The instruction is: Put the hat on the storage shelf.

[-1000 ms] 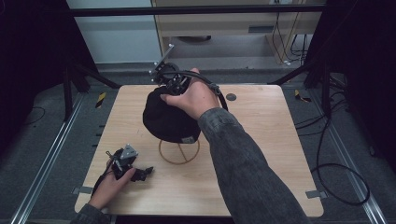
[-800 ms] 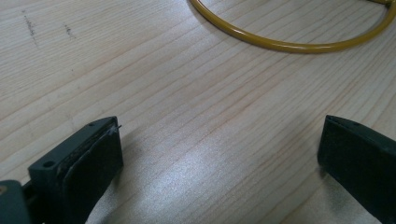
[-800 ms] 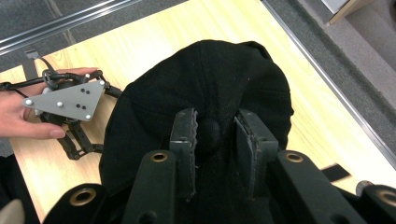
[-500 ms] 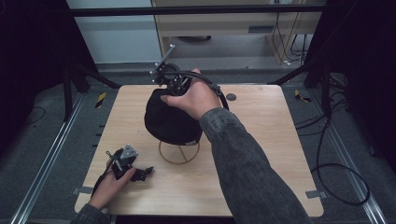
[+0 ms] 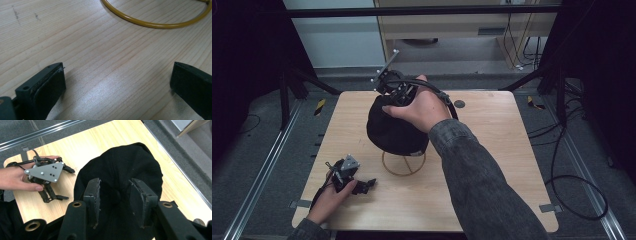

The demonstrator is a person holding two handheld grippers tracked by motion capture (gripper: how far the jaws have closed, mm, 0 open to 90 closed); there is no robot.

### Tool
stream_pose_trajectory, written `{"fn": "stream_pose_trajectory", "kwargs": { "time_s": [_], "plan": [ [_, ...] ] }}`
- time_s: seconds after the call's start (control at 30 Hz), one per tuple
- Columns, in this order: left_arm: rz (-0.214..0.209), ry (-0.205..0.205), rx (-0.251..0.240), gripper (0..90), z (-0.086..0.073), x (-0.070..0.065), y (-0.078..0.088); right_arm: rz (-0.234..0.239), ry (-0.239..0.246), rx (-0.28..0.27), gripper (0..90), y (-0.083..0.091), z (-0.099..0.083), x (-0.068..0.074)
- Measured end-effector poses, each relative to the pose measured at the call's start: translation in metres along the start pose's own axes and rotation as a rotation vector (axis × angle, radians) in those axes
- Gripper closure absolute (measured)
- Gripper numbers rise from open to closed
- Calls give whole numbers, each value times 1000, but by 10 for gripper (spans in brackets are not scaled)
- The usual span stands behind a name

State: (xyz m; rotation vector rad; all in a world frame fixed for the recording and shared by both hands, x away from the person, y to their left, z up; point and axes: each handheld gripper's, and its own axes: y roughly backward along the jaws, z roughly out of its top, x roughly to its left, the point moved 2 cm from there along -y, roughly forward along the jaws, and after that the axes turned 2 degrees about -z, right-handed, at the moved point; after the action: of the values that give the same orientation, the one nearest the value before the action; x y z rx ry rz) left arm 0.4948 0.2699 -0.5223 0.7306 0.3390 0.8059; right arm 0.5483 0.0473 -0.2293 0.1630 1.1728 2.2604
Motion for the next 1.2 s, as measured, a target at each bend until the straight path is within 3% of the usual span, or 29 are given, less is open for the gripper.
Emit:
{"fn": "stream_pose_trajectory", "kwargs": {
  "time_s": [0.2, 0.37, 0.4, 0.67, 0.73, 1.03, 1.2],
  "plan": [
    [1, 1, 0, 0, 0, 0, 0, 2, -19, -45, 572, 9, -7, 0],
    [0, 1, 0, 0, 0, -1, 0, -23, -32, -49, 465, 13, -14, -1],
    [0, 1, 0, 0, 0, -1, 0, -53, -40, -50, 410, 14, -18, -3],
    [0, 1, -2, 0, 0, -1, 0, -138, -65, -111, 140, 21, -28, -6],
    [0, 1, -2, 0, 0, -1, 0, -140, -80, -118, 99, 23, -32, -8],
    [1, 3, -4, 0, -1, -3, 0, -135, -71, -151, 73, 37, -58, -13],
    [0, 3, -4, 0, -1, -3, 0, -157, -87, -154, 75, 46, -75, -19]
  ]
}}
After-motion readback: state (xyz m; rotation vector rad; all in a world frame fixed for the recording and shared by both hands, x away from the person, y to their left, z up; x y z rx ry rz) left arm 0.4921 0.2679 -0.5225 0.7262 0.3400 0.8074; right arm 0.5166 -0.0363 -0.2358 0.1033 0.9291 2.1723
